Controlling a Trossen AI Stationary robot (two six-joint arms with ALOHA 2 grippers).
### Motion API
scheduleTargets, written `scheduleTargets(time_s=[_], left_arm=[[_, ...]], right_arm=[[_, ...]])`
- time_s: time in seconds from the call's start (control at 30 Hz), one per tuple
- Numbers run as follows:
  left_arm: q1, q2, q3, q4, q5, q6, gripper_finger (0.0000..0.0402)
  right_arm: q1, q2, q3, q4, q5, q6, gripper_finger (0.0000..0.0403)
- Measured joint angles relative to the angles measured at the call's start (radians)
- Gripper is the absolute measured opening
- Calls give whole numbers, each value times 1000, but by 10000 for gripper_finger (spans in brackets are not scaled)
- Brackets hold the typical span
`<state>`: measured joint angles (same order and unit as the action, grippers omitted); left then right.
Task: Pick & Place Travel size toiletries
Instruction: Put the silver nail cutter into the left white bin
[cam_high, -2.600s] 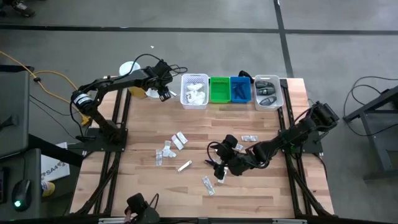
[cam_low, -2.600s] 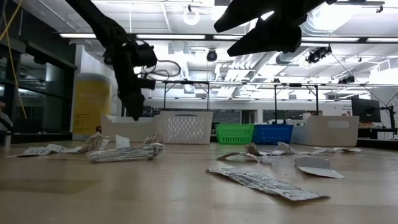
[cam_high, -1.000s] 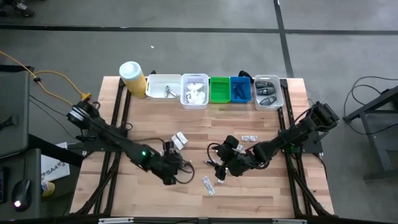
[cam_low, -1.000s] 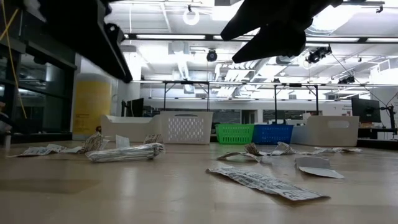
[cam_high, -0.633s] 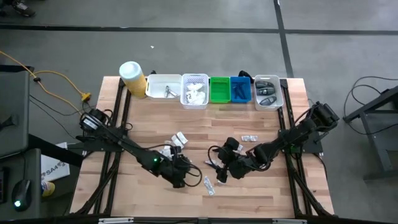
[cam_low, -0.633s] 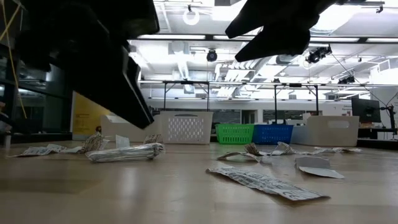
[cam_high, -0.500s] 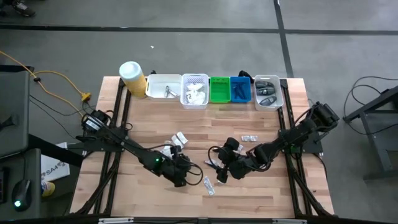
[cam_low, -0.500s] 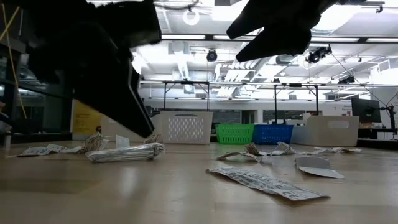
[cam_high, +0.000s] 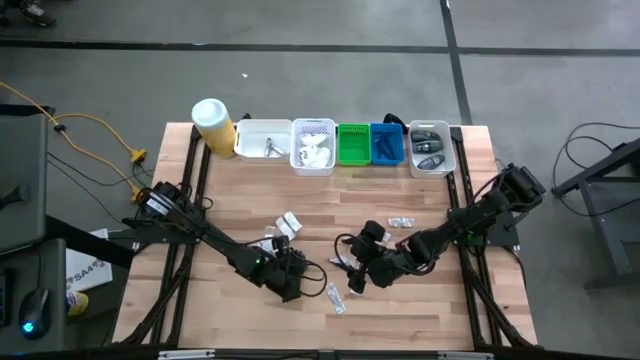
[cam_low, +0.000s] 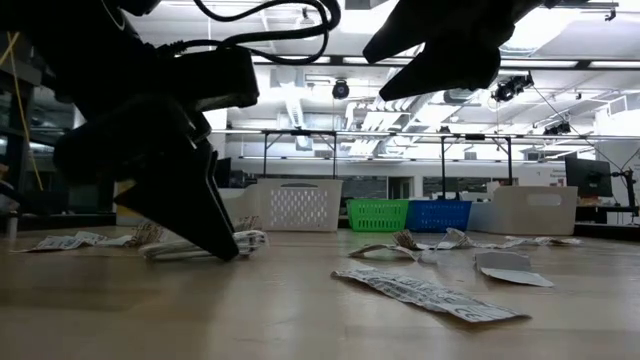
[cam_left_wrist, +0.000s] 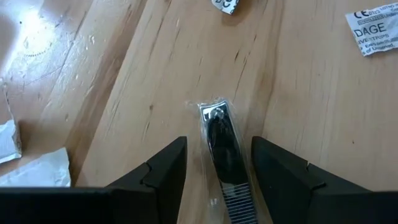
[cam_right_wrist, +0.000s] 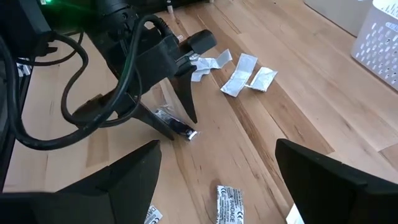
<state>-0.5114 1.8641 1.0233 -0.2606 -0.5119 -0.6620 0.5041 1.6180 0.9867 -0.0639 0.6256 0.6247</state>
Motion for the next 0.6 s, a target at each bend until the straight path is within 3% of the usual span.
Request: scheduleTargets(time_s=[0.17,0.43,0.6], left_arm=[[1,0,0,-36,61,-12,153],[1,1,0,-62,117,-25,47],[1,1,-1,-64,123,5,48]], right_arm=[[0,0,0,0,1,9,309],[-2,0,0,1,0,40,309],[-3,0,0,2,4,82,309]])
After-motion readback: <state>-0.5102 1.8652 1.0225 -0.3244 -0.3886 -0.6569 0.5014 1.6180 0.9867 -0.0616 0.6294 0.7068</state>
